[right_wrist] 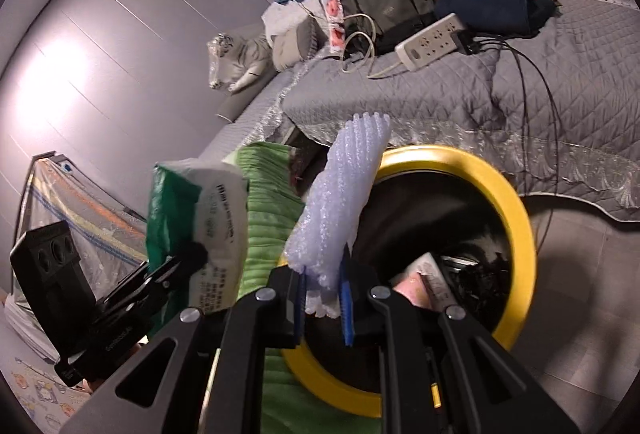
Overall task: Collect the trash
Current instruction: 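Carry the tissue pack with the left gripper while the right carries the foam sleeve to the bin, then open both grippers over the yellow-rimmed bin to drop the items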
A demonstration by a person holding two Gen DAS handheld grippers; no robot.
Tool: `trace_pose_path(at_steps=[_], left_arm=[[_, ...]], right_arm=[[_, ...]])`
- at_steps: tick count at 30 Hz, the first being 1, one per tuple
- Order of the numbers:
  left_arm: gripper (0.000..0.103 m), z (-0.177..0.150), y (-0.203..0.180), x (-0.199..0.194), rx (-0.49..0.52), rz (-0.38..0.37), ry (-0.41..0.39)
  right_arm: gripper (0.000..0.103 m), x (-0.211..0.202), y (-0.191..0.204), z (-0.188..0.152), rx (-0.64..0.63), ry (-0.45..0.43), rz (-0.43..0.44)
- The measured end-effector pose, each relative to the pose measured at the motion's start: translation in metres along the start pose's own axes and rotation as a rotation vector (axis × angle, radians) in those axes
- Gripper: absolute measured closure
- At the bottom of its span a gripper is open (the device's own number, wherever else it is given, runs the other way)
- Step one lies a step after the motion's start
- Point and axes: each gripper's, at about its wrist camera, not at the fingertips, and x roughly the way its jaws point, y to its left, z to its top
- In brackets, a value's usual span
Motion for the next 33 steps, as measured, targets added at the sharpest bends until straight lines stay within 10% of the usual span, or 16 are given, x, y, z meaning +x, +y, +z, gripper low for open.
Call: trace_pose_path(at_steps=[10, 18, 26, 33], left_arm=[[0.077, -0.012, 0.006, 0.046, -0.081, 0.003, 0.076], [0.019, -0.005, 0.015, 0.026, -0.16, 0.018, -0.006], [0.009, -0.012, 0.038, -0.035, -0.243, 0.157, -0.166], [0.008, -0.024, 0.065, -0.137, -0.246, 0.269, -0.288]], right_arm=[[0.09, 0.013, -0.023, -0.008, 0.046, 0.039, -0.031], [0.061, 0.0, -0.03, -0.002, 0.087, -0.015, -0.092], [0.041, -0.017, -0.02, -0.006, 0.049, -0.063, -0.079], [0.039, -0.013, 0.055, -0.021, -0.244, -0.063, 0.047]])
